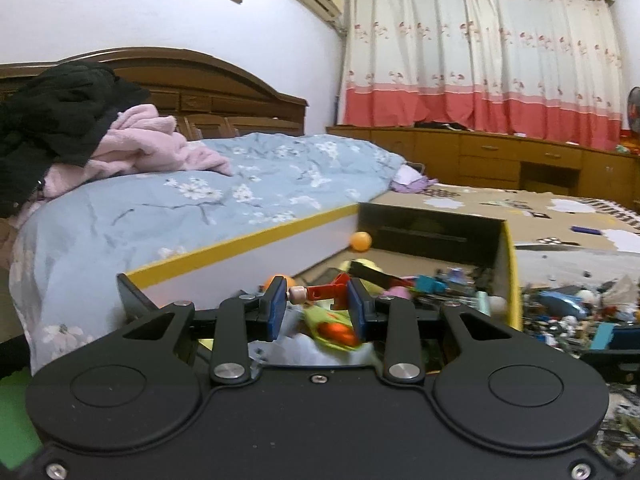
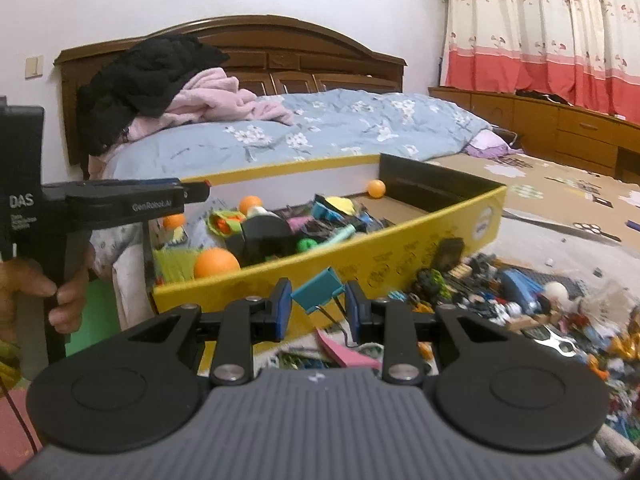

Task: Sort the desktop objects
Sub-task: 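Carry the minifigure and teal brick over the yellow Apple box with both grippers, then open the left gripper inside the box while the right gripper releases its brick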

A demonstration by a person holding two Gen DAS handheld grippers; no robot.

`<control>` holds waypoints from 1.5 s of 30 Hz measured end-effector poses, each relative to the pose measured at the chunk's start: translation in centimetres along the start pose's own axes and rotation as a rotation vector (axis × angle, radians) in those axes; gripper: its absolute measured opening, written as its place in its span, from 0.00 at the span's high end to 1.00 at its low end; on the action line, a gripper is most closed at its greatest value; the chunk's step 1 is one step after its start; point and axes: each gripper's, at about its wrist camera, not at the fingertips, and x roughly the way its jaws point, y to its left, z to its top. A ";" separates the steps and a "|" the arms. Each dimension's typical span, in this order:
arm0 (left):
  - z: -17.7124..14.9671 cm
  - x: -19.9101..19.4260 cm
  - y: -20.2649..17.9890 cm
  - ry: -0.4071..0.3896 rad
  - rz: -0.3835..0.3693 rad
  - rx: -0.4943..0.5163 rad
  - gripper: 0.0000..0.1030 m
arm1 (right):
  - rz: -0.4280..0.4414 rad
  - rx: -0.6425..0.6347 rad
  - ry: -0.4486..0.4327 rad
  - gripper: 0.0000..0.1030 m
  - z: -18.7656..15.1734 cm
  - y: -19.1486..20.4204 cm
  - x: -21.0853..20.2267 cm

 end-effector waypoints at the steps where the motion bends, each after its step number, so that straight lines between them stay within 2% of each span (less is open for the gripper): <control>1: 0.1 0.4 0.3 0.002 0.008 0.003 0.70 | 0.005 -0.001 -0.003 0.68 0.3 0.2 0.3; 8: 0.9 3.7 2.4 0.010 0.068 0.021 0.70 | 0.043 0.014 -0.011 0.68 1.5 1.3 2.5; 15: 0.2 7.4 4.4 0.068 0.142 0.004 0.70 | 0.060 0.017 -0.005 0.68 2.1 1.9 4.3; 22: -0.1 9.3 6.2 0.112 0.168 -0.042 0.69 | 0.065 0.025 0.010 0.68 2.0 1.8 5.4; 27: -0.3 9.5 6.2 0.118 0.172 -0.048 0.55 | 0.067 0.023 0.010 0.68 2.2 1.8 5.9; 33: -0.5 9.3 5.4 0.118 0.163 -0.035 0.46 | 0.071 0.028 0.005 0.68 2.7 1.9 6.6; 35: -0.5 9.1 5.2 0.118 0.159 -0.036 0.43 | 0.078 0.032 -0.003 0.64 2.9 1.9 7.0; 36: -0.5 9.0 5.1 0.119 0.156 -0.035 0.40 | 0.071 0.035 -0.010 0.58 3.0 1.9 7.0; 37: -0.5 8.9 4.9 0.118 0.151 -0.031 0.38 | 0.063 0.038 -0.016 0.44 3.0 1.9 7.1; 39: -0.5 8.6 4.6 0.113 0.138 -0.013 0.29 | 0.064 0.044 -0.023 0.38 3.0 1.9 6.9; 45: -0.2 7.1 3.0 0.071 0.120 0.045 0.18 | 0.063 0.055 -0.023 0.26 2.8 1.9 6.0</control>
